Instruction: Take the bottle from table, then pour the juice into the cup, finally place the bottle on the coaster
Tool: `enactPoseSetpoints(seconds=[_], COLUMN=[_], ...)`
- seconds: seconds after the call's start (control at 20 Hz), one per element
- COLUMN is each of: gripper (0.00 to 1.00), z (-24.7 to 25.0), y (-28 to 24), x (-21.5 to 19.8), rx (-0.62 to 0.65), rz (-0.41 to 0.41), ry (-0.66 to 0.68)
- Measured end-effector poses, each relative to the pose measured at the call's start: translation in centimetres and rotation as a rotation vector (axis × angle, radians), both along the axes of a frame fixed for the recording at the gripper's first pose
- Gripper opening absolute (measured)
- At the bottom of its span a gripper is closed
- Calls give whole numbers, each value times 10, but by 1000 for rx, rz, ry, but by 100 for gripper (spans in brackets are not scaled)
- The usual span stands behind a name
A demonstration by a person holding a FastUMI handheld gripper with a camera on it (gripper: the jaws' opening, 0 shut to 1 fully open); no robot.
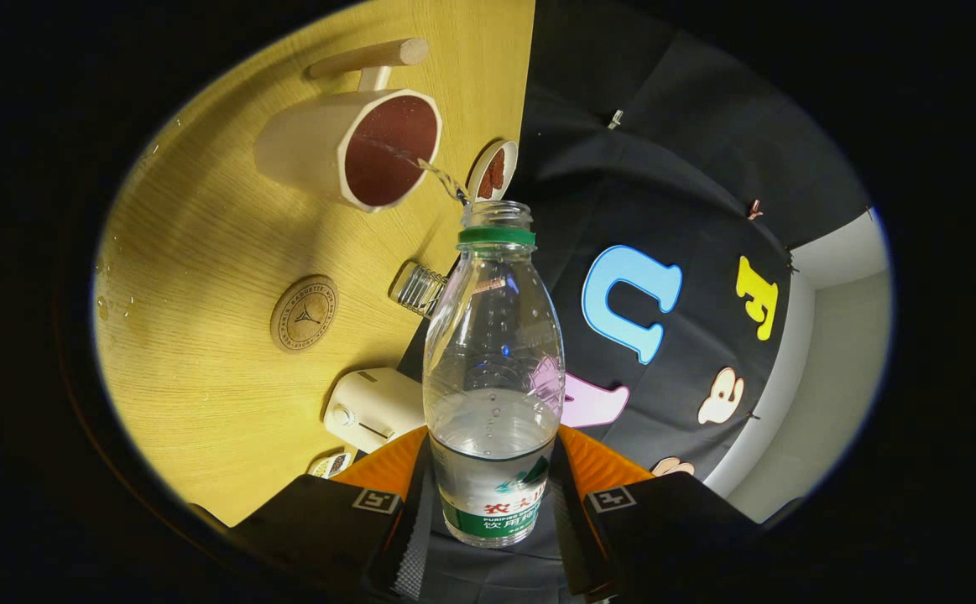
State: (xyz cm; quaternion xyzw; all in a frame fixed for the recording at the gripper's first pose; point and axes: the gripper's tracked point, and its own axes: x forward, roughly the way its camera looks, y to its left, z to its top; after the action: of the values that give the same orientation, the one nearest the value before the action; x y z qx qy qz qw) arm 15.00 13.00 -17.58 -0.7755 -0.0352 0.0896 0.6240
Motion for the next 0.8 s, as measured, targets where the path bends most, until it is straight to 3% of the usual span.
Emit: enactPoseSetpoints(seconds=[0.8], gripper=[66], z=[21], y=[5], x=[3], rx=[-167], rz=[40], ry=[-62])
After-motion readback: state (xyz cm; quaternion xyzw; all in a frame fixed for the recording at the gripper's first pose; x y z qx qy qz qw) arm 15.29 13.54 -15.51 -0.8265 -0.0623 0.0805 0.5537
